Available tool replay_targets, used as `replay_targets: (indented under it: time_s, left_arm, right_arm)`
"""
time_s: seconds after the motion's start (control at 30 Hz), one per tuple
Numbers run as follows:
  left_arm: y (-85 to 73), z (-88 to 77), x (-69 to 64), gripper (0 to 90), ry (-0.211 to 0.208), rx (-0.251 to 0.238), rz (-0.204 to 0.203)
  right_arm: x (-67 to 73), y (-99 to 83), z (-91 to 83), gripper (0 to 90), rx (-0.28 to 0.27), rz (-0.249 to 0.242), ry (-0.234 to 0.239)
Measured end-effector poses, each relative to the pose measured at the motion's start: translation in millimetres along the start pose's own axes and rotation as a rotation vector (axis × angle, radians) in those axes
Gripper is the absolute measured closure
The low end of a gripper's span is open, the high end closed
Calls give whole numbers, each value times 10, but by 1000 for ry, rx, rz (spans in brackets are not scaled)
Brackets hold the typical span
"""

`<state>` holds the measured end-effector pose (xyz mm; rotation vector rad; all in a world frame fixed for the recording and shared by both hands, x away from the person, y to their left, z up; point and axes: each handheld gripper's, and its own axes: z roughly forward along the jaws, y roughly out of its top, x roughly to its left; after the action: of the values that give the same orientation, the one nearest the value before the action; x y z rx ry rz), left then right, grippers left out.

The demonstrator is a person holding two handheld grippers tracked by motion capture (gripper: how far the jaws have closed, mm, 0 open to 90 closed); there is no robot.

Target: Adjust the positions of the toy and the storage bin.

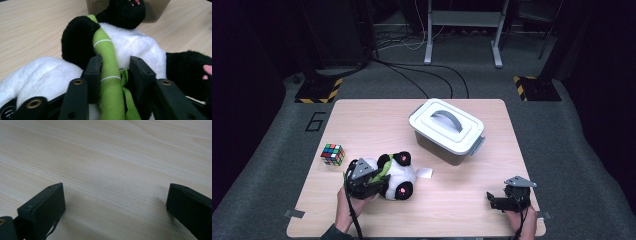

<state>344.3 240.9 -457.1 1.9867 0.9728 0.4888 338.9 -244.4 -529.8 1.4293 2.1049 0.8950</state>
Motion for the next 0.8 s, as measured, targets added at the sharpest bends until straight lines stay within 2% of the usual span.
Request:
replay_targets:
  time_s: [0.03, 0.13, 0.2, 0.3, 0.37, 0.4, 0.43, 0.6, 0.67, 0.7, 0.73, 0.77, 0.8]
  left_arm:
    - [0, 0, 0, 657, 0, 0, 0]
    - [-38, -36, -35, 701, 19, -34, 57]
    - [-32, -44, -28, 711, 14, -36, 66]
    - [36, -80, 56, 719, -27, -25, 105]
    - [69, -107, 103, 723, -27, -24, 131]
    - [69, -107, 103, 723, -27, -24, 131]
    - [92, -140, 153, 724, -31, -25, 160]
    - [144, -205, 263, 723, -36, -39, 168]
    - [190, -227, 326, 723, -65, -51, 211]
    - [212, -221, 352, 722, -66, -50, 231]
    - [212, -221, 352, 722, -66, -50, 231]
    - [252, -209, 399, 722, -76, -42, 259]
    - [267, -195, 420, 722, -80, -43, 268]
  right_arm:
    - [0, 0, 0, 15, 0, 0, 0]
    - [0, 0, 0, 16, 0, 0, 0]
    - [0, 0, 0, 16, 0, 1, 1]
    - [-1, 0, 0, 17, 0, 1, 1]
    - [-1, 0, 0, 16, 0, 1, 1]
    - [-1, 0, 0, 16, 0, 1, 1]
    - [-1, 0, 0, 17, 0, 1, 1]
    - [-2, 0, 0, 16, 0, -1, 2]
    - [-2, 0, 0, 16, 0, -1, 2]
    - [-2, 0, 0, 16, 0, -1, 2]
    - [-2, 0, 0, 16, 0, 0, 1]
    - [-2, 0, 0, 16, 0, -1, 2]
    - [-2, 0, 0, 16, 0, -1, 2]
